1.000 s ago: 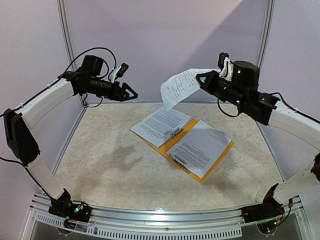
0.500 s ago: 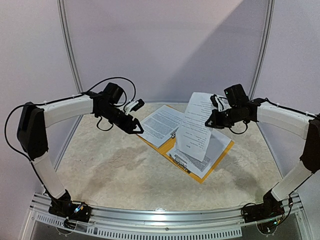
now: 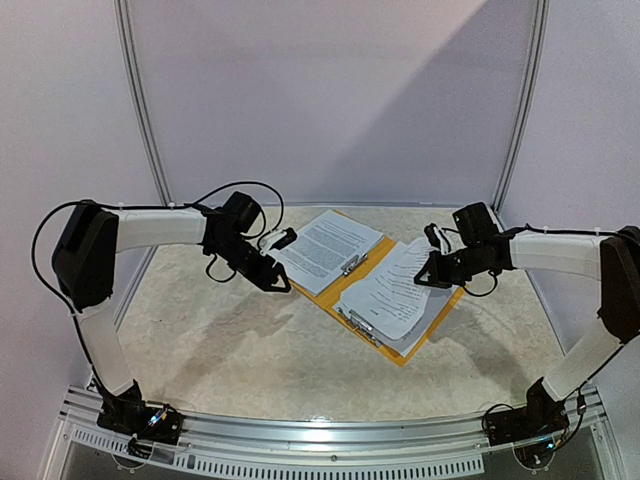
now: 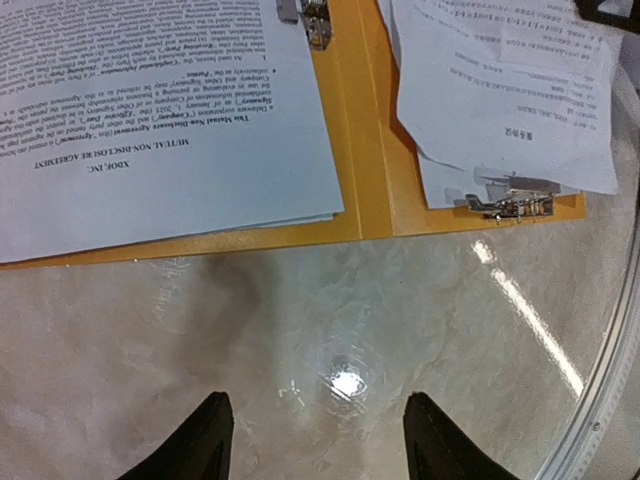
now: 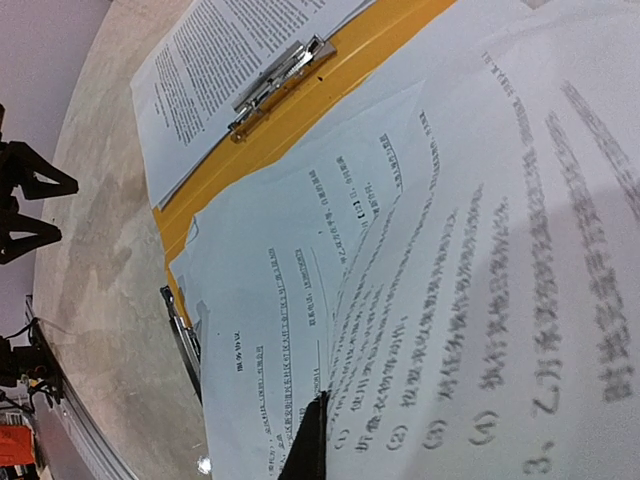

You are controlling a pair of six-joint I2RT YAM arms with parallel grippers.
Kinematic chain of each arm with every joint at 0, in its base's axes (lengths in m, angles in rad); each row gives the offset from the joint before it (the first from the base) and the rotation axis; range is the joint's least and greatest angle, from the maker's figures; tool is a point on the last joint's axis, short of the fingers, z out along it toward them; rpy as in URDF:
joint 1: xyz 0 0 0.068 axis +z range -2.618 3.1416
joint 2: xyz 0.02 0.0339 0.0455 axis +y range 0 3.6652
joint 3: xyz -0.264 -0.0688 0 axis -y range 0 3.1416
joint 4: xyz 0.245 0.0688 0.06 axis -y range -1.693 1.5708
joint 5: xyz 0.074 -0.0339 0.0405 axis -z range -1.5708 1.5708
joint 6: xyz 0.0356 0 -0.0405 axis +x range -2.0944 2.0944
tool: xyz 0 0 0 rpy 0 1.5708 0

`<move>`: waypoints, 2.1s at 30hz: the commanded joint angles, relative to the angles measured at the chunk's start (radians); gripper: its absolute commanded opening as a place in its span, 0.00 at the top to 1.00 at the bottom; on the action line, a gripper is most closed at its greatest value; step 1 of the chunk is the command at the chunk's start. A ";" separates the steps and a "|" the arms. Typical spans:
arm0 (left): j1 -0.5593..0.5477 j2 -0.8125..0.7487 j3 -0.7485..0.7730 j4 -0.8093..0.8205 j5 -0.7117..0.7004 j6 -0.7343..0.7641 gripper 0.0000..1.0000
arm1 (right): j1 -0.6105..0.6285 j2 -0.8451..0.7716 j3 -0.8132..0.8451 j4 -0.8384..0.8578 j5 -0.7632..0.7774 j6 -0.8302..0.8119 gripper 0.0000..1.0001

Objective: Put the files into the folder
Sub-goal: Place the file in the spring clip on the folder.

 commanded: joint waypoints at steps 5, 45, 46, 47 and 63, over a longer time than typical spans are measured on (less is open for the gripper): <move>-0.017 0.020 0.001 0.020 0.031 -0.011 0.40 | -0.004 -0.034 -0.059 0.079 0.018 -0.019 1.00; -0.025 0.041 0.042 -0.047 0.036 0.014 0.40 | -0.010 -0.049 -0.108 0.188 -0.103 -0.211 1.00; -0.025 0.042 0.044 -0.047 0.037 0.016 0.40 | -0.010 -0.050 -0.115 0.190 -0.104 -0.209 1.00; -0.025 0.042 0.044 -0.047 0.037 0.015 0.40 | -0.010 -0.054 -0.122 0.195 -0.105 -0.207 1.00; -0.028 0.049 0.050 -0.054 0.043 0.012 0.40 | -0.011 -0.049 -0.148 0.186 -0.054 -0.166 0.86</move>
